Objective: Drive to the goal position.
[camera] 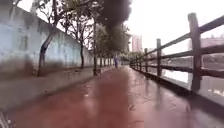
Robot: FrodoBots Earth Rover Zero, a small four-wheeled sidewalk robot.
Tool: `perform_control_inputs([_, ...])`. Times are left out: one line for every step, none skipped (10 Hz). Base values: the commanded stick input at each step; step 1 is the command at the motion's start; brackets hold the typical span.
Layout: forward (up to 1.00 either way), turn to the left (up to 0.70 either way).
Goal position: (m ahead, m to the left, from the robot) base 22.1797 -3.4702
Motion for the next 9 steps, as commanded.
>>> perform_control_inputs([1.00,0.00])
perform_control_inputs([1.00,0.00])
perform_control_inputs([1.00,0.00])
perform_control_inputs([1.00,0.00])
perform_control_inputs([1.00,0.00])
perform_control_inputs([1.00,0.00])
perform_control_inputs([1.00,0.00])
perform_control_inputs([1.00,0.00])
perform_control_inputs([1.00,0.00])
